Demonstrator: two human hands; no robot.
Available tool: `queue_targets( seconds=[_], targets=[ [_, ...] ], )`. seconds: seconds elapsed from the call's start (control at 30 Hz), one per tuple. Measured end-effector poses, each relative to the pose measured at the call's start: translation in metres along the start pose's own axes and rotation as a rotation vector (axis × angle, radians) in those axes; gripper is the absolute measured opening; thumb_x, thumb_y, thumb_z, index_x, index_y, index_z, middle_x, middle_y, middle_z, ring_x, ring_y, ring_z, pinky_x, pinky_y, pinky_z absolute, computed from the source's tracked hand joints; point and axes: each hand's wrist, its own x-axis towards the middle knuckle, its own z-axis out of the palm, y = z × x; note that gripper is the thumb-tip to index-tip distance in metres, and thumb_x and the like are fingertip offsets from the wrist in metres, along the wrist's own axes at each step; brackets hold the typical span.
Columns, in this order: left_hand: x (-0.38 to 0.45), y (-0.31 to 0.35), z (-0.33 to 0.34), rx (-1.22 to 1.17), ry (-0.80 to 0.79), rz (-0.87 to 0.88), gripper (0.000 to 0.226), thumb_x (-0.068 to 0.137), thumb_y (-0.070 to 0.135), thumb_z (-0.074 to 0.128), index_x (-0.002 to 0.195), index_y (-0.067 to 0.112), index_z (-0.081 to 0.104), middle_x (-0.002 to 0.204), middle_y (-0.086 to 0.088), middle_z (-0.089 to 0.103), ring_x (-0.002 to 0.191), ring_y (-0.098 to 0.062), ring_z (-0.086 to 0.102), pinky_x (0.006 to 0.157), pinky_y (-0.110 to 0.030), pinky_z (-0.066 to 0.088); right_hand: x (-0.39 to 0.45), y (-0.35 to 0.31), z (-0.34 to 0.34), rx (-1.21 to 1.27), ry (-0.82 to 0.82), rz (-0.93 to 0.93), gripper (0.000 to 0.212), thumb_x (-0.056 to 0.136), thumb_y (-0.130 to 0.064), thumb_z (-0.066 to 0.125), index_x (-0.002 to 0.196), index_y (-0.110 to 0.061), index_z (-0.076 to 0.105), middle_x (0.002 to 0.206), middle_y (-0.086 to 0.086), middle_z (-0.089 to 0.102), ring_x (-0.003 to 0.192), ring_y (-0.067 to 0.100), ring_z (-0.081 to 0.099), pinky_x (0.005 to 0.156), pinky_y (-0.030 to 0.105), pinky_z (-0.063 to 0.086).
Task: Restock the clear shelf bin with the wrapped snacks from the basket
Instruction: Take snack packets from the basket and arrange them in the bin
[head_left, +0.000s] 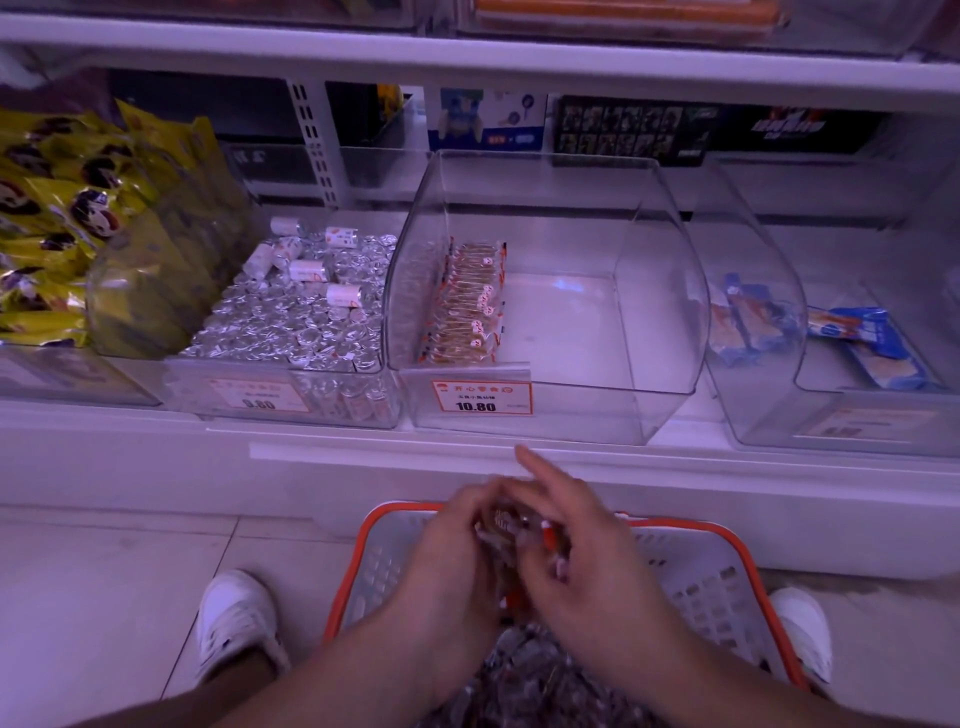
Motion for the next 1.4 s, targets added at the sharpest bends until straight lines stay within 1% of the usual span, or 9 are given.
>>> queue_targets(
  seconds=[0.23, 0.33, 0.43, 0.57, 0.73, 0.93, 1.07, 1.23, 1.4],
  targets=[
    [0.000, 0.001, -0.013, -0.013, 0.028, 0.147, 0.046, 0.081, 0.012, 0.073, 0.123, 0.001, 0.059, 0.102, -0.021, 0.068, 0.070, -0.029, 0.067, 0.048, -0.026, 0.049, 0.003, 0.001, -0.010, 0.203, -0.215, -0.067, 0.101, 0.075, -0.002, 0.048, 0.152, -0.051, 0.006, 0.146, -0.031, 0.041, 0.097, -0.004, 0.065, 0.057, 0.016, 0.048],
    [0.003, 0.006, -0.016, 0.009, 0.055, 0.180, 0.040, 0.073, 0.007, 0.075, 0.112, 0.007, 0.068, 0.103, -0.021, 0.069, 0.075, -0.030, 0.067, 0.063, -0.032, 0.052, 0.007, -0.001, -0.012, 0.187, -0.193, -0.093, 0.098, 0.079, 0.001, 0.049, 0.151, -0.053, 0.011, 0.152, -0.021, 0.037, 0.113, 0.010, 0.063, 0.069, 0.033, 0.057],
    [0.005, 0.014, -0.021, 0.019, 0.078, 0.193, 0.031, 0.071, 0.015, 0.076, 0.101, 0.011, 0.069, 0.102, -0.020, 0.067, 0.080, -0.028, 0.068, 0.072, -0.039, 0.050, 0.010, 0.001, -0.018, 0.152, -0.190, -0.157, 0.088, 0.078, 0.007, 0.045, 0.152, -0.038, 0.029, 0.152, -0.014, 0.043, 0.138, 0.008, 0.045, 0.092, 0.015, 0.047],
    [0.002, 0.014, -0.019, 0.103, 0.067, 0.166, 0.040, 0.081, 0.042, 0.073, 0.109, 0.013, 0.069, 0.107, -0.017, 0.072, 0.082, -0.027, 0.070, 0.074, -0.039, 0.052, 0.008, 0.006, -0.023, 0.186, -0.239, -0.160, 0.095, 0.084, 0.008, 0.046, 0.152, -0.051, 0.015, 0.147, -0.028, 0.044, 0.115, 0.052, 0.056, 0.070, 0.037, 0.051],
    [0.002, 0.008, -0.014, 0.021, -0.007, 0.166, 0.035, 0.081, 0.035, 0.076, 0.107, 0.012, 0.067, 0.103, -0.020, 0.073, 0.086, -0.035, 0.072, 0.069, -0.039, 0.057, -0.001, -0.001, -0.012, 0.319, -0.283, -0.156, 0.098, 0.087, 0.011, 0.044, 0.151, -0.053, 0.007, 0.154, -0.030, 0.032, 0.140, 0.004, 0.040, 0.097, 0.013, 0.041],
    [0.010, 0.022, -0.024, -0.064, 0.097, 0.265, 0.050, 0.082, 0.011, 0.072, 0.128, 0.000, 0.055, 0.102, -0.019, 0.068, 0.088, -0.030, 0.066, 0.074, -0.038, 0.053, -0.001, -0.002, -0.008, 0.285, -0.210, -0.149, 0.098, 0.091, 0.013, 0.050, 0.153, -0.051, 0.008, 0.163, -0.016, 0.019, 0.142, 0.006, 0.038, 0.102, 0.021, 0.042],
    [0.011, 0.041, -0.035, 0.070, 0.317, 0.295, 0.028, 0.083, 0.004, 0.068, 0.110, 0.009, 0.063, 0.088, -0.015, 0.066, 0.069, -0.022, 0.065, 0.061, -0.028, 0.049, 0.011, 0.003, -0.018, 0.499, -0.045, 0.021, 0.076, 0.087, 0.020, 0.057, 0.141, -0.032, 0.045, 0.141, -0.002, 0.058, 0.091, 0.003, 0.069, 0.071, 0.014, 0.051],
    [-0.003, 0.017, -0.016, 0.122, -0.102, 0.000, 0.035, 0.089, 0.030, 0.069, 0.116, 0.009, 0.069, 0.103, -0.015, 0.073, 0.081, -0.029, 0.070, 0.068, -0.036, 0.057, 0.025, 0.000, -0.022, 0.494, 0.088, 0.125, 0.053, 0.089, 0.016, 0.057, 0.132, -0.013, 0.055, 0.111, 0.006, 0.073, 0.101, 0.013, 0.071, 0.083, 0.022, 0.054],
    [-0.006, 0.004, -0.008, 0.139, -0.102, 0.132, 0.041, 0.079, 0.023, 0.076, 0.116, 0.007, 0.070, 0.109, -0.015, 0.073, 0.088, -0.026, 0.071, 0.063, -0.032, 0.056, 0.021, -0.005, -0.008, 0.595, 0.047, 0.231, 0.050, 0.092, 0.020, 0.047, 0.126, -0.017, 0.053, 0.127, 0.010, 0.065, 0.115, 0.015, 0.065, 0.098, 0.026, 0.051]
  ],
)
